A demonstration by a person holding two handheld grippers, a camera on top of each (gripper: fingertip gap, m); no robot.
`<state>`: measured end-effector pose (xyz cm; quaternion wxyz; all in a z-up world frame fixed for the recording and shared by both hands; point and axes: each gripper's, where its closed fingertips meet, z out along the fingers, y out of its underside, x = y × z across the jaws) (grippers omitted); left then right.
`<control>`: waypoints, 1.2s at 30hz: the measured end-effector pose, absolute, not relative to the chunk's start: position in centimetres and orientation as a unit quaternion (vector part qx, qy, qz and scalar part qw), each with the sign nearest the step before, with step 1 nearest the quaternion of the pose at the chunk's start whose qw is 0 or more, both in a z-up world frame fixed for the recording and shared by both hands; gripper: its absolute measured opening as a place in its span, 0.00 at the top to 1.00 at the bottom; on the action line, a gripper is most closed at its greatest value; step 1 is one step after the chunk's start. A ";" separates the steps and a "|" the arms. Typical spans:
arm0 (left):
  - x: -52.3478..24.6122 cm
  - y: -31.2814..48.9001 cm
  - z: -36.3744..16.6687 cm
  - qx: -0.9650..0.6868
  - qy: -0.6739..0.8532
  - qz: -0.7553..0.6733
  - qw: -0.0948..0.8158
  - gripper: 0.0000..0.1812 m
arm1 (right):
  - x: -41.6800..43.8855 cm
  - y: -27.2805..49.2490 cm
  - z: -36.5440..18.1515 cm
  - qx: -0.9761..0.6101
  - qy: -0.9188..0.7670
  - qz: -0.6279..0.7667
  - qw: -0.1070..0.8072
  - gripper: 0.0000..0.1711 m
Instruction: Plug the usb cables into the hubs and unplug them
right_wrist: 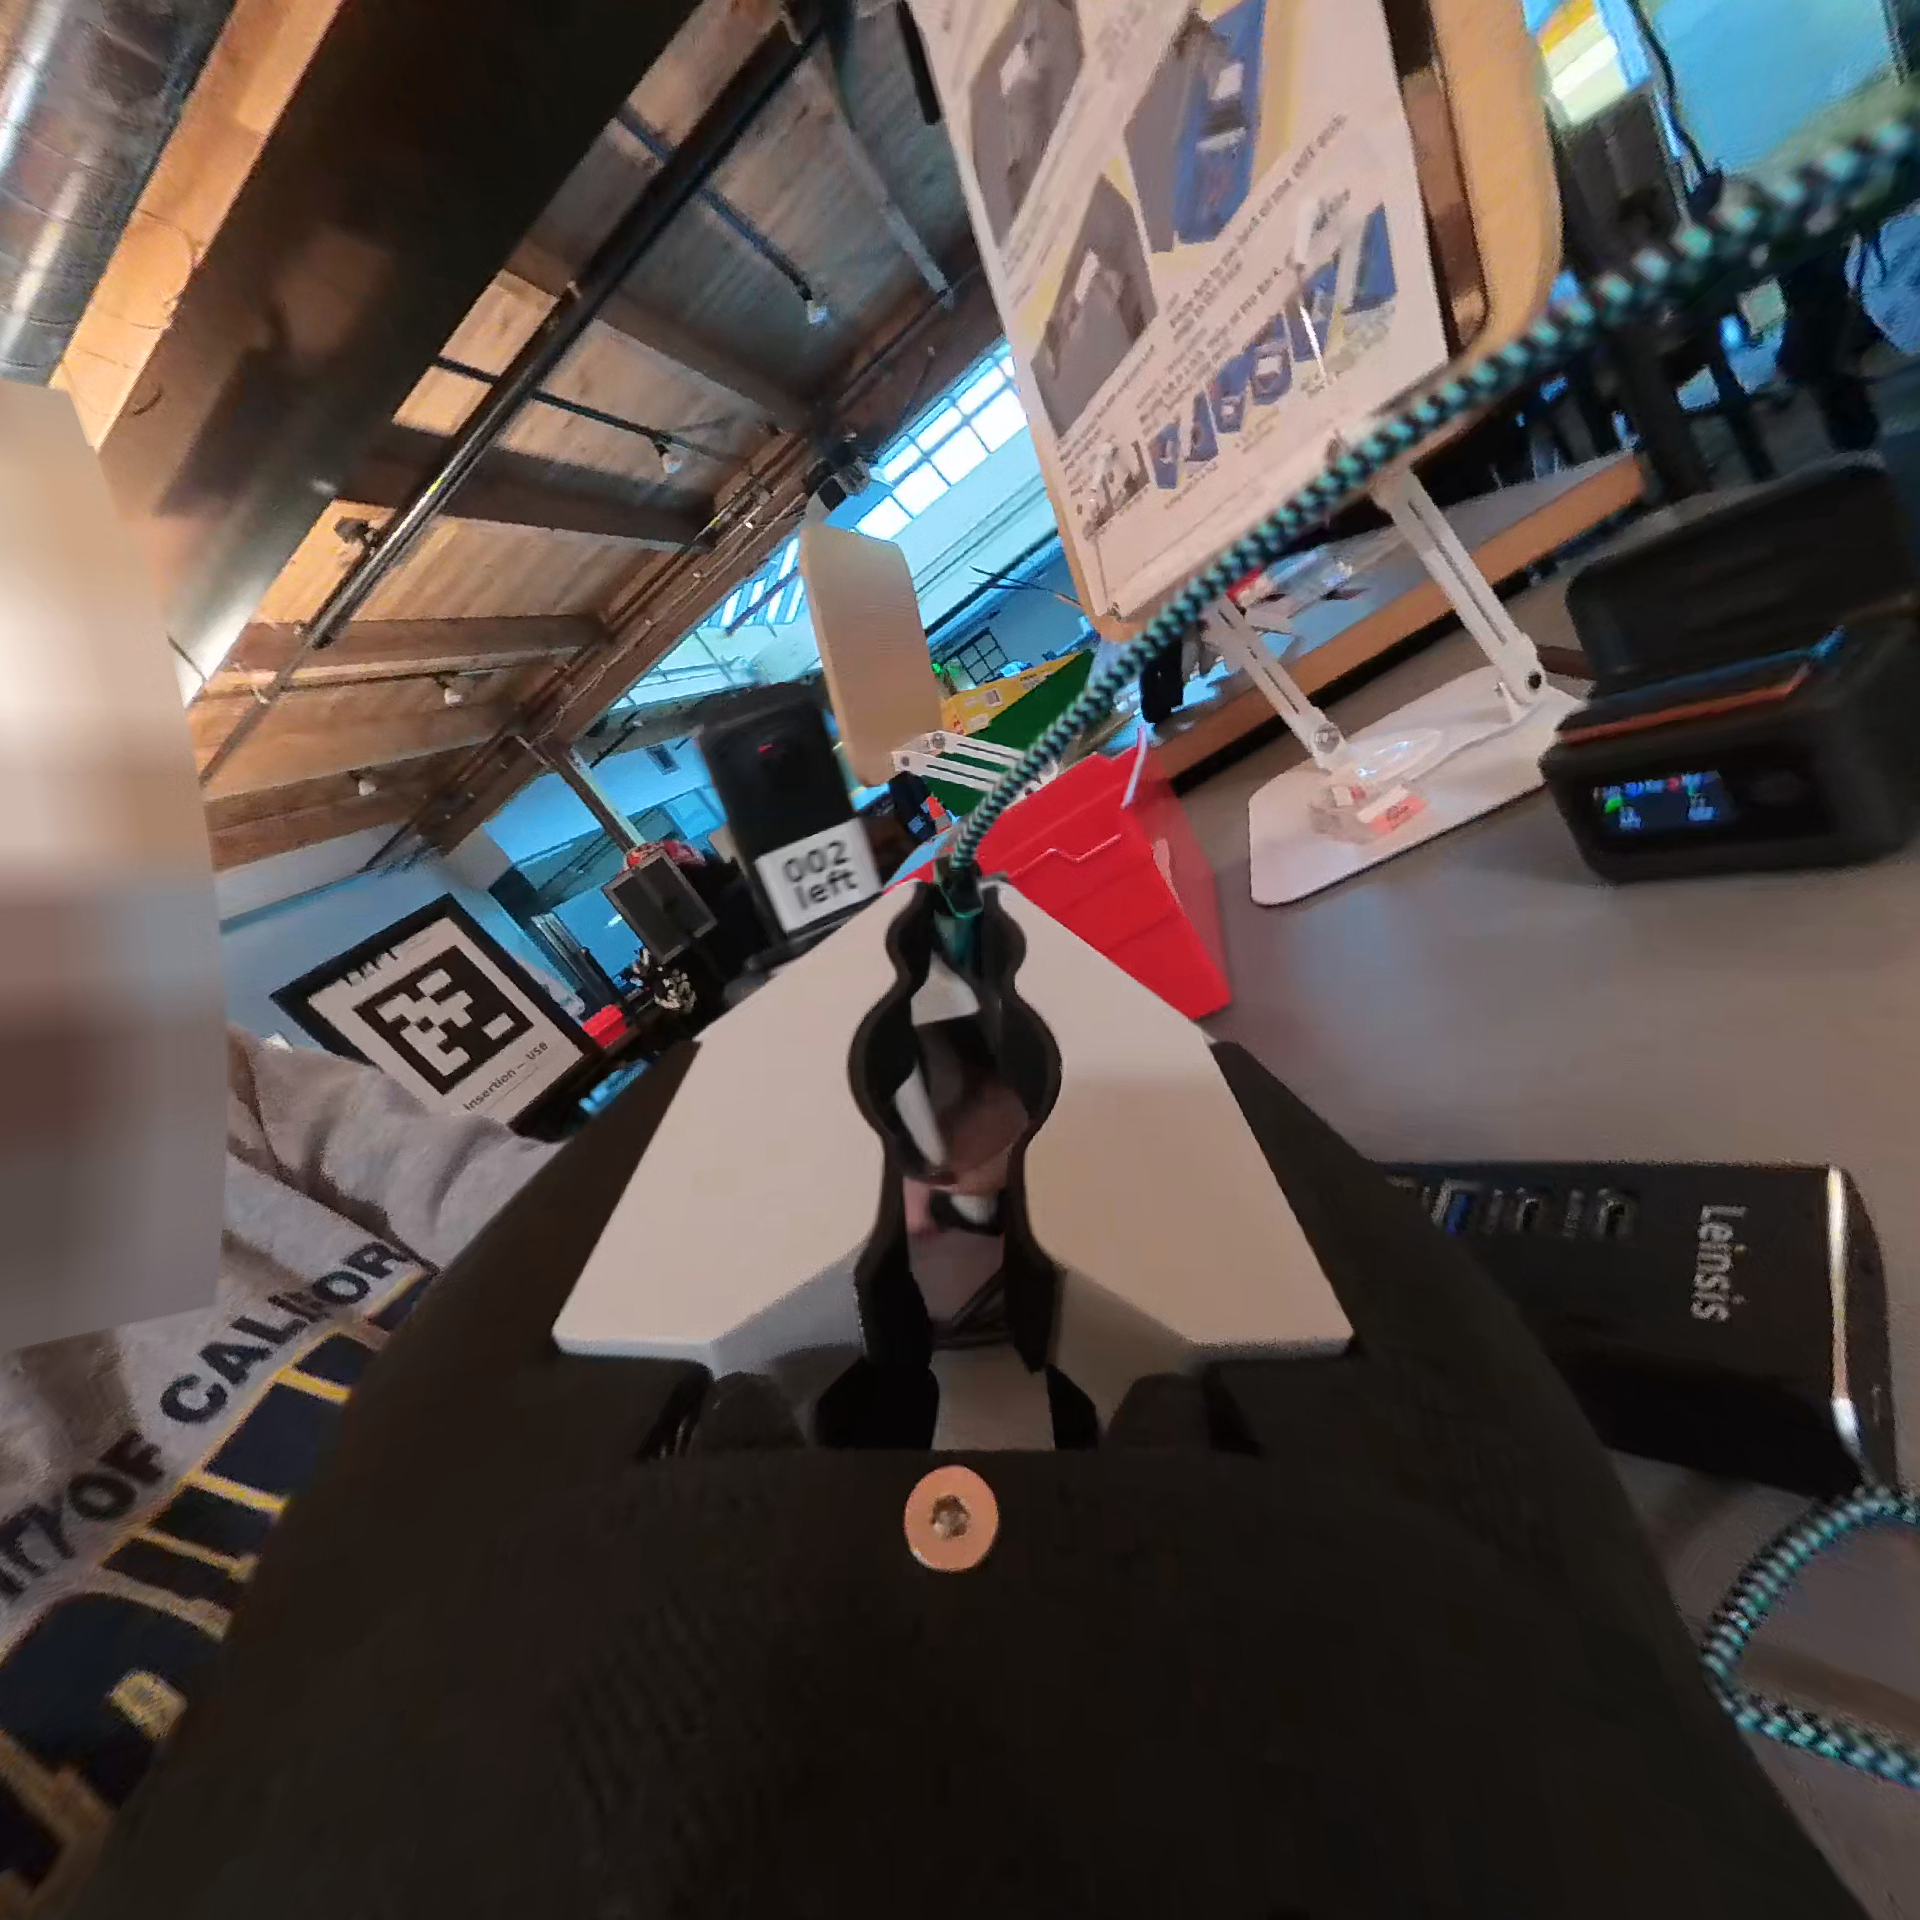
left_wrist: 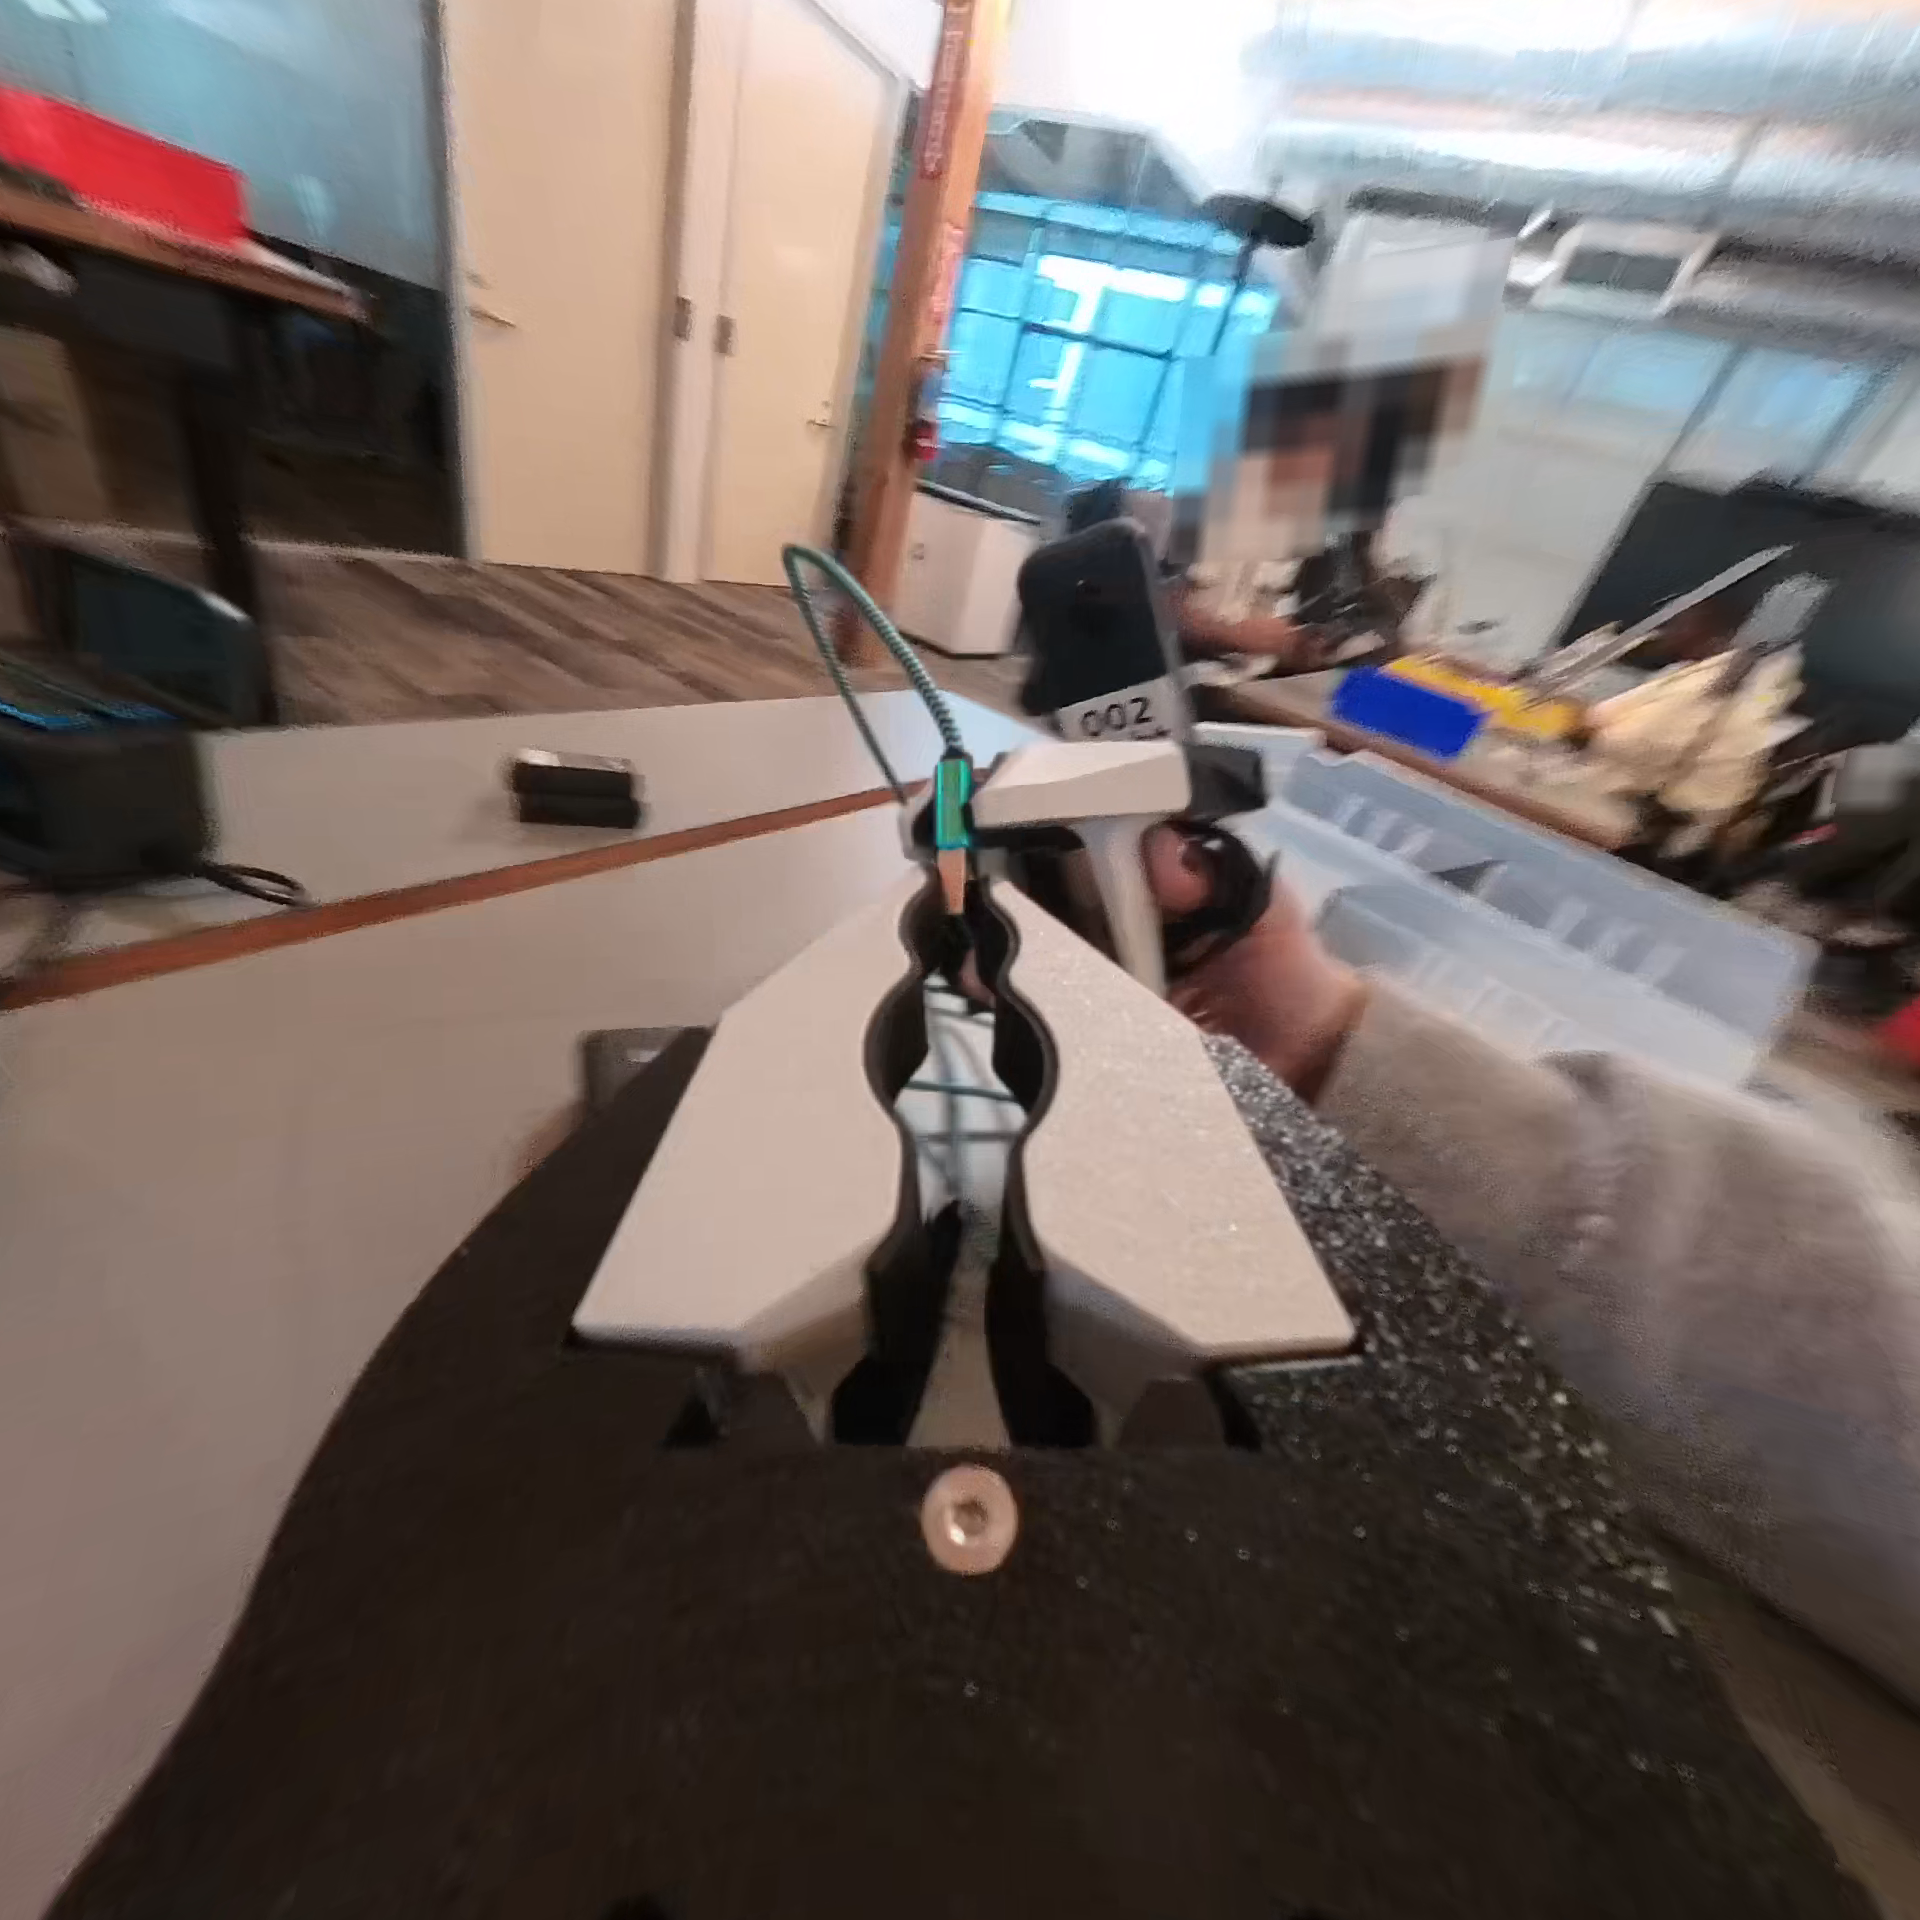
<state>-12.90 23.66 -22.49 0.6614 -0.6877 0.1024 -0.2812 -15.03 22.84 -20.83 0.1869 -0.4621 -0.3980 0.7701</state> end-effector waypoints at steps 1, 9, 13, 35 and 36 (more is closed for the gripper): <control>-13.4 23.8 -22.7 -0.694 0.117 -0.223 0.675 0.99 | -15.3 23.0 -21.0 -0.478 -0.388 0.770 0.169 0.95; -17.7 23.9 -23.5 -0.631 0.315 0.434 0.561 0.99 | -17.6 23.9 -22.5 -0.612 -0.279 0.737 0.069 0.94; -17.3 24.0 -23.4 -0.593 0.346 0.515 0.512 0.99 | -17.4 23.8 -22.8 -0.621 -0.258 0.739 0.038 0.95; -16.5 20.8 -34.5 -0.891 0.156 -0.008 0.426 0.63 | -17.9 26.9 -31.2 -0.661 -0.584 0.338 0.327 0.97; -16.6 20.8 -34.5 -0.892 0.155 -0.003 0.424 0.64 | -17.9 27.0 -31.4 -0.665 -0.586 0.329 0.325 0.97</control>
